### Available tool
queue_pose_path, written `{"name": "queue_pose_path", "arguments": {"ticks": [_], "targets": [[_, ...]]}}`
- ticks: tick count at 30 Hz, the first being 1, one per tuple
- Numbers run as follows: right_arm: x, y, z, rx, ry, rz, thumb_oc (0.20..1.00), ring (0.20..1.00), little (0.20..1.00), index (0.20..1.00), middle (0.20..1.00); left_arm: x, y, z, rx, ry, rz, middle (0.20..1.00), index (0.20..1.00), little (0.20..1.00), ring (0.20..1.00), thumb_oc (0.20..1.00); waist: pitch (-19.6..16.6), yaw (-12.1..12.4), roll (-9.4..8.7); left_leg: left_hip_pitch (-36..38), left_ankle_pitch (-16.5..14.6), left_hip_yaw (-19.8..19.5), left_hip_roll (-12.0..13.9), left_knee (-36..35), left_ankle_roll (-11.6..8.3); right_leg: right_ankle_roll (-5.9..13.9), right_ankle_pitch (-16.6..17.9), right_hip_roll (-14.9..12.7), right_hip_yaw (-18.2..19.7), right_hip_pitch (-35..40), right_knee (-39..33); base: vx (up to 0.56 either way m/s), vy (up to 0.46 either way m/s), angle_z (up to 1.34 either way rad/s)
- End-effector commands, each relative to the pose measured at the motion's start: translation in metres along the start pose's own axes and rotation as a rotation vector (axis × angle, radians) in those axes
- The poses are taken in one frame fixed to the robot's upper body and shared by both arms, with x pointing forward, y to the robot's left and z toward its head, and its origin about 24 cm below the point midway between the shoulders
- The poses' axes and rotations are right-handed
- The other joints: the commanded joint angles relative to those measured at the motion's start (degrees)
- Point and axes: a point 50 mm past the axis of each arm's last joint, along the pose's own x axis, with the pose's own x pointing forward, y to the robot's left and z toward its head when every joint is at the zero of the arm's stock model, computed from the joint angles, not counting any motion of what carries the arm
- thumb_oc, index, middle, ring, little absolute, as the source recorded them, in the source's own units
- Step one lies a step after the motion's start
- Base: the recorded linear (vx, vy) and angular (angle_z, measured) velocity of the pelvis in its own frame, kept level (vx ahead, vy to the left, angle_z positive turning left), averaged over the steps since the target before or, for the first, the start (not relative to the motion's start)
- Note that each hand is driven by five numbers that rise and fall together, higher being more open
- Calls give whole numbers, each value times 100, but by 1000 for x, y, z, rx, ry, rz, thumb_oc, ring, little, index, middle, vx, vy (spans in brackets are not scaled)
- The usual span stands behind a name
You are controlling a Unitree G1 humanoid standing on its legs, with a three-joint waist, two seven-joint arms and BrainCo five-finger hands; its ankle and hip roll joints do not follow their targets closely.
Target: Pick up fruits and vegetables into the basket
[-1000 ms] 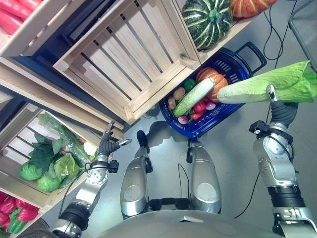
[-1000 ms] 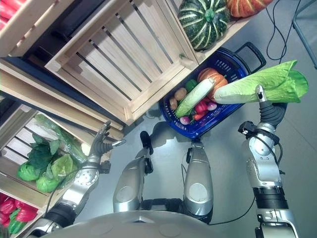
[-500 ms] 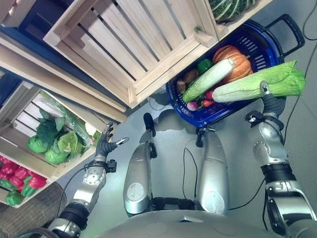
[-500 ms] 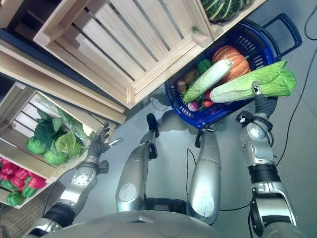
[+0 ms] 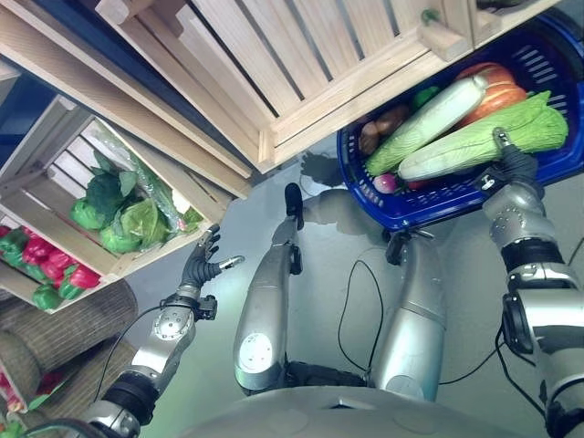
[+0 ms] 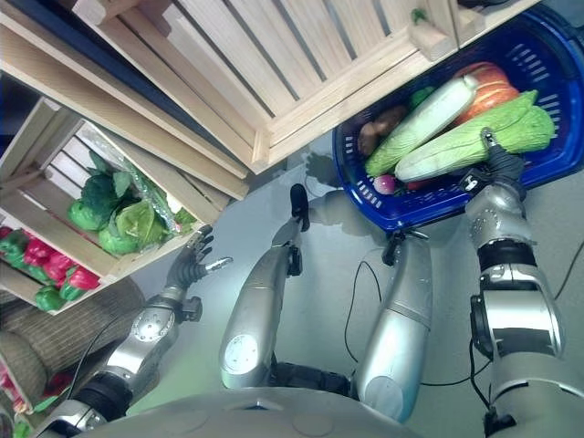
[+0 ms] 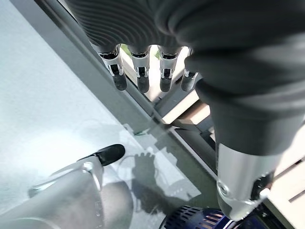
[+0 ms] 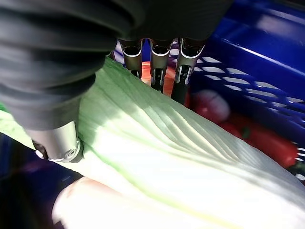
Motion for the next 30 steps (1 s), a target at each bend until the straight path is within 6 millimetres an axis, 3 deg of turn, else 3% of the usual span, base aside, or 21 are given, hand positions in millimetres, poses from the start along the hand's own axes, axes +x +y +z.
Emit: {"name": "queue_pose_path", "arguments": {"ticks": [1,4,8,9,10,15,16,17,18,20,21,28,30], "targets": [[6,-23,27,-3,-52,-56,200,200,200,200,200,-1,-11,5,-14,-18,-32,1000,1000,1000,1000,1000,71,-76,620,-502,-862,-61,-290,1090,445,175,42,127,-213,397,-268,5,8,6],[7,-25,25,-12,-37,-51,200,200,200,200,200,-1,-12,6,-21,-18,-36,1000,1000,1000,1000,1000,71,-44,662,-584,-882,-80,-320,1140,479,161,32,119,-193,317,-224,2,6,5],[7,-31,8,6,53,-59,200,200,200,200,200,0,-14,6,-14,-14,-45,1000,1000,1000,1000,1000,71,-18,689,-699,-940,-117,-337,1295,507,148,3,100,-147,221,-121,5,5,9],[7,-35,1,-2,89,-79,746,746,746,746,746,0,-15,7,-13,-16,-50,1000,1000,1000,1000,1000,71,-6,694,-725,-963,-138,-345,1347,520,143,-11,104,-131,213,-89,2,12,7],[6,-37,-2,-6,94,-91,1000,1000,1000,1000,1000,0,-15,8,-13,-18,-52,1000,1000,1000,1000,1000,71,-2,690,-728,-974,-151,-351,1372,530,145,-9,101,-130,222,-84,-7,21,5],[6,-46,1,-38,34,-192,1000,1000,1000,1000,1000,-1,-14,8,-28,-19,-58,1000,1000,1000,1000,1000,71,-11,651,-630,-1001,-139,-353,1376,546,174,38,105,-145,372,-166,-37,43,1],[6,-44,6,-40,3,-203,1000,1000,1000,1000,1000,1,-12,9,-29,-27,-52,1000,1000,1000,1000,1000,71,-3,645,-731,-846,-105,-325,1325,589,117,218,112,-234,309,-259,-35,39,2],[6,-46,6,-60,-13,-221,1000,1000,1000,1000,1000,-1,-12,5,-29,-15,-51,1000,1000,1000,1000,1000,71,-19,617,-595,-984,-142,-342,1364,547,186,92,125,-161,444,-225,-102,50,3],[5,-43,10,-76,-62,-239,1000,1000,1000,1000,1000,0,-10,5,-38,-22,-45,1000,1000,1000,1000,1000,71,-21,585,-641,-845,-103,-314,1300,579,145,268,136,-258,450,-351,30,36,2],[4,-43,10,-97,-96,-262,1000,1000,1000,1000,1000,-2,-9,3,-37,-15,-46,1000,1000,1000,1000,1000,71,-45,529,-451,-982,-133,-322,1296,540,225,159,155,-210,650,-385,-40,41,2],[2,-38,12,-75,-133,-256,1000,1000,1000,1000,1000,-1,-6,4,-38,-24,-38,1000,1000,1000,1000,1000,71,-64,473,-464,-832,-83,-270,1203,570,191,361,169,-309,678,-555,-112,62,1],[-13,-37,-15,-31,-210,-320,1000,1000,1000,1000,1000,-3,4,-10,-55,17,13,1000,1000,1000,1000,1000,71,-260,10,305,-782,-23,-132,821,512,379,641,299,-386,1546,-1228,-43,56,-9],[-22,-39,-34,13,-214,-330,1000,1000,1000,1000,1000,-4,9,-16,-82,43,24,1000,1000,1000,1000,1000,71,-369,-251,710,-786,27,-58,650,497,462,751,354,-407,1989,-1513,-31,40,-8]]}}
